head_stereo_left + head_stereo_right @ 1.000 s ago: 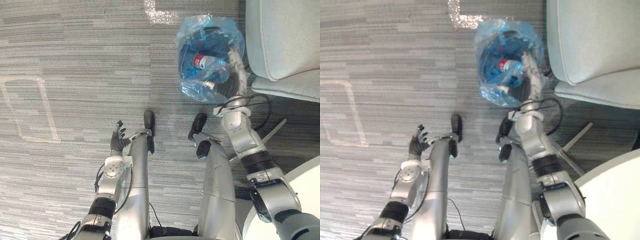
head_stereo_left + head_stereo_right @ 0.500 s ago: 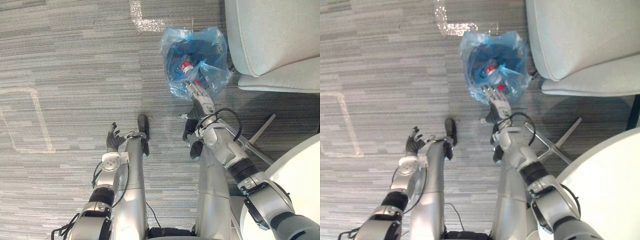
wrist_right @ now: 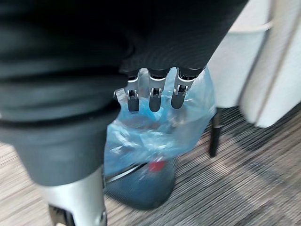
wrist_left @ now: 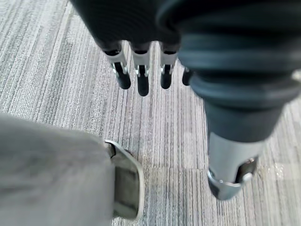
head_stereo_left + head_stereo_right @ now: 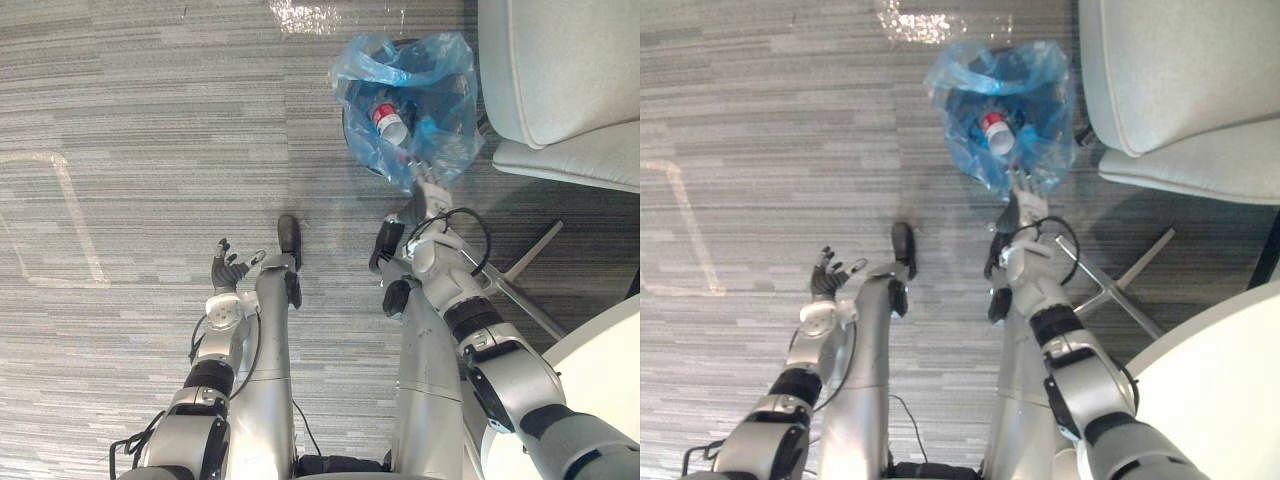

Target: Gather rubbish on tea table into small bin, then transfer packed bag to large trash can.

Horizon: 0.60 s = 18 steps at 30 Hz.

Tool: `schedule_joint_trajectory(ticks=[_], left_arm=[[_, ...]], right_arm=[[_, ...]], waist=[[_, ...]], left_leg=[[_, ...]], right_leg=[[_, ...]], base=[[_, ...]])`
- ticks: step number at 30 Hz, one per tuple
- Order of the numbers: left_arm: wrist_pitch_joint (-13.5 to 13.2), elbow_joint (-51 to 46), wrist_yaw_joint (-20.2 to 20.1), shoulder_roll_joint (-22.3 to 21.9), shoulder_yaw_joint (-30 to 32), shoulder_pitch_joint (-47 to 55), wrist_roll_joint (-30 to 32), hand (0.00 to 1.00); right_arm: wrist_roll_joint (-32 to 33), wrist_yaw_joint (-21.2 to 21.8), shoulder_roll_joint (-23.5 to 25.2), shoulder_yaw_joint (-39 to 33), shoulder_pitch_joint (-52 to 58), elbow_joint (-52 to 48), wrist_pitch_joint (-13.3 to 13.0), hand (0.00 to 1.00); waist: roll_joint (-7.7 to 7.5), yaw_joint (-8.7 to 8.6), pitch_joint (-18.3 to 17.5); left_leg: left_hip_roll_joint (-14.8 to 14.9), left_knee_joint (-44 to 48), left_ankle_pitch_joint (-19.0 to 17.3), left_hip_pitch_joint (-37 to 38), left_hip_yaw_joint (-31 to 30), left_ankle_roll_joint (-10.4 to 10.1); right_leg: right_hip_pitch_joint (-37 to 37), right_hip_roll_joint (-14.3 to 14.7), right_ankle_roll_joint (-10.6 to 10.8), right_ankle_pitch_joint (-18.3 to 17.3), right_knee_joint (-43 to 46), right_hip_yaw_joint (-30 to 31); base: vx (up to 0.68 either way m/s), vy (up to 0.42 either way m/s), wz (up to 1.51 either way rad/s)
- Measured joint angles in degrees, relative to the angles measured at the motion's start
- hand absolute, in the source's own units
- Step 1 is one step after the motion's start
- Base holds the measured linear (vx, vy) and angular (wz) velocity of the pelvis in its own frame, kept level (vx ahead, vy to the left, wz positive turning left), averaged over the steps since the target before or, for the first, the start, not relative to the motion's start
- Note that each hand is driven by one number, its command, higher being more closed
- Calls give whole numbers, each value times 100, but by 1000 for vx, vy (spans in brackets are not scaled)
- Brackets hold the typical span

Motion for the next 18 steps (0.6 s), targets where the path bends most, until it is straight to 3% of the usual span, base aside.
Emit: schedule_joint_trajectory(ticks=[2, 3, 18], left_arm=[[-6, 7, 9, -23, 35, -38, -2, 0], [-27, 7, 8, -32, 34, -66, -12, 0], [-20, 135, -4, -47, 64, -231, -166, 0]], right_arm=[[1, 14, 40, -67, -71, 169, 45, 0], [-2, 52, 47, -74, -110, 289, 49, 100], [135, 293, 211, -19, -281, 690, -96, 100]], waist=[[0, -1, 0], [5, -2, -3], [7, 20, -4]], left_leg=[[-34, 5, 14, -52, -52, -15], [-62, 6, 32, -100, -110, -26], [-79, 94, 59, -214, -191, -50]], right_leg=[[-50, -26, -8, -46, 62, -25], [-86, -68, -9, -88, 124, -84], [-196, -75, -16, -134, 296, -103]], base=[[5, -3, 16], [5, -8, 20], [0, -3, 3]])
